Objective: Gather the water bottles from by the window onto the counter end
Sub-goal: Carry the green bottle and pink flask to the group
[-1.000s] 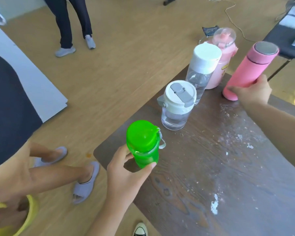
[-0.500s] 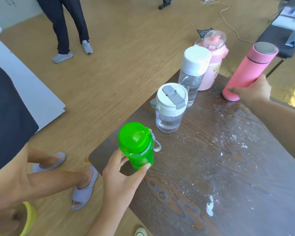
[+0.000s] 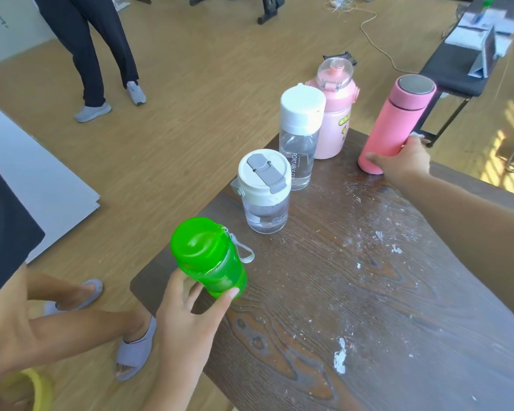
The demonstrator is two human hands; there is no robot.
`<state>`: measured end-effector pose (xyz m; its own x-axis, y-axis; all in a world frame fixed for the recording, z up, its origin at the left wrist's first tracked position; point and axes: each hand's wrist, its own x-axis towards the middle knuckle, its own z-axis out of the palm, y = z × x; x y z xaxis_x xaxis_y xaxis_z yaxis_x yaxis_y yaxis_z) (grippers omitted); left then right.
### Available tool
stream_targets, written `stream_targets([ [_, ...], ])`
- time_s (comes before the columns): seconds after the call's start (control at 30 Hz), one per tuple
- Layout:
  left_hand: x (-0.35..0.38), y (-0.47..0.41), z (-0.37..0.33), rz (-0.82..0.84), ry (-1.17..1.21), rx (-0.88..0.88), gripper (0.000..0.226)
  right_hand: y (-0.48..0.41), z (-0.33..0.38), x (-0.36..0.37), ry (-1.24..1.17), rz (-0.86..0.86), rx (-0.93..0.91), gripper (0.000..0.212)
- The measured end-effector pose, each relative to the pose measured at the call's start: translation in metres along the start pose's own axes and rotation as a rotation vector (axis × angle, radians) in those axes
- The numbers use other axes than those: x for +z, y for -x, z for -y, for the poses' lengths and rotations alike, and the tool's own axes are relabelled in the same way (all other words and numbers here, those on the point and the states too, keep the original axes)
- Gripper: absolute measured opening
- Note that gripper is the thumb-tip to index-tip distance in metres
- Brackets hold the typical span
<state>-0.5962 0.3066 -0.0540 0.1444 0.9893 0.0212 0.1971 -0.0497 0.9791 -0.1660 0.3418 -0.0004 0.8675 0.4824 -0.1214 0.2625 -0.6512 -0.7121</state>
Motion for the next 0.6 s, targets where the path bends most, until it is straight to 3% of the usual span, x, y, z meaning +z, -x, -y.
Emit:
stream_targets([
  [0.17, 0.004, 0.021, -0.005, -0.245, -0.318, -0.039, 0.061, 0.001, -0.007, 0.000, -0.011, 0.028, 0.009, 0.070],
  [0.27, 0.014, 0.043, -0.013, -0.219, -0.377, 0.084, 0.054, 0.012, -0.010, -0.007, -0.057, 0.034, 0.019, 0.073],
  [0.33, 0.030, 0.053, -0.015, -0.139, -0.343, 0.115, 0.051, 0.027, -0.014, -0.014, -0.071, 0.038, 0.022, 0.073],
  [0.47, 0.079, 0.060, -0.031, 0.189, -0.195, 0.063, 0.015, 0.061, -0.045, -0.037, -0.053, 0.056, -0.102, 0.065],
  [0.6, 0.145, 0.061, -0.062, 0.433, -0.186, 0.118, 0.034, 0.095, -0.093, -0.074, -0.007, 0.032, -0.172, 0.050],
])
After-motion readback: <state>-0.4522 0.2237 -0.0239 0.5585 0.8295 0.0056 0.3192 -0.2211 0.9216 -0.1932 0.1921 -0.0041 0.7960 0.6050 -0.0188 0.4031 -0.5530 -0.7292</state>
